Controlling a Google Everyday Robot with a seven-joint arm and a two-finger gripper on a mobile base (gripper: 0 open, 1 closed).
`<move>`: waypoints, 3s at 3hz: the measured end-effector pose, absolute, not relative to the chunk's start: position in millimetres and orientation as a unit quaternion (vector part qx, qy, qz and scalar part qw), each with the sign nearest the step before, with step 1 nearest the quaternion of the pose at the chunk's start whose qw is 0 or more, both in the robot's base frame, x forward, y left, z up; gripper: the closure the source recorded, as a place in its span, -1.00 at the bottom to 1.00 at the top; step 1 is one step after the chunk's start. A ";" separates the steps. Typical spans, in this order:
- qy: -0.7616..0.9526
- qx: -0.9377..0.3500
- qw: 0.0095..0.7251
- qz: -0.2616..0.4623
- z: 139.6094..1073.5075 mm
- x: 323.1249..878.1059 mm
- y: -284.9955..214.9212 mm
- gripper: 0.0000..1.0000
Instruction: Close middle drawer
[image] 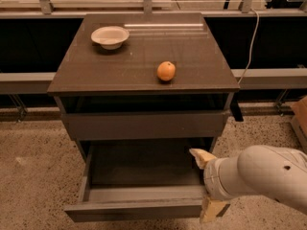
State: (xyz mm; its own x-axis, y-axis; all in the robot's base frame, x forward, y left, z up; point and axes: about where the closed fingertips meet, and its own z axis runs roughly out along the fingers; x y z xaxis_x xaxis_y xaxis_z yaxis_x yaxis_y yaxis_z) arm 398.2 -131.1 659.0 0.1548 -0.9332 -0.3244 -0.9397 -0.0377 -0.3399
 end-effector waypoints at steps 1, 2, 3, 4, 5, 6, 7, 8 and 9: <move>0.624 -0.731 0.276 0.002 621.3 405.8 -142.1 -1.00; 0.624 -0.731 0.276 0.002 622.5 405.7 -141.8 -1.00; 0.620 -0.738 0.264 0.033 596.2 412.9 -133.7 -1.00; 0.623 -0.741 0.239 0.077 547.2 418.0 -116.5 -1.00; 0.631 -0.738 0.217 0.104 506.1 419.9 -100.1 -1.00; 0.637 -0.734 0.203 0.116 480.3 422.2 -88.8 -1.00; 0.641 -0.730 0.201 0.126 462.4 422.0 -78.7 -1.00; 0.644 -0.725 0.201 0.134 449.0 421.7 -73.0 -1.00; 0.647 -0.723 0.201 0.138 437.9 423.2 -68.4 -0.64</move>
Offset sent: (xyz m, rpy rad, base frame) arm 0.0067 -0.0099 -0.0300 0.0340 -0.0536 0.0312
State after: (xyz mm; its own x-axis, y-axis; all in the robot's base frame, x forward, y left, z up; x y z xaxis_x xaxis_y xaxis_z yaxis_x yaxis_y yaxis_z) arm 423.2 -68.4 437.9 0.1256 -0.8795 -0.4591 -0.9903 -0.0833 -0.1113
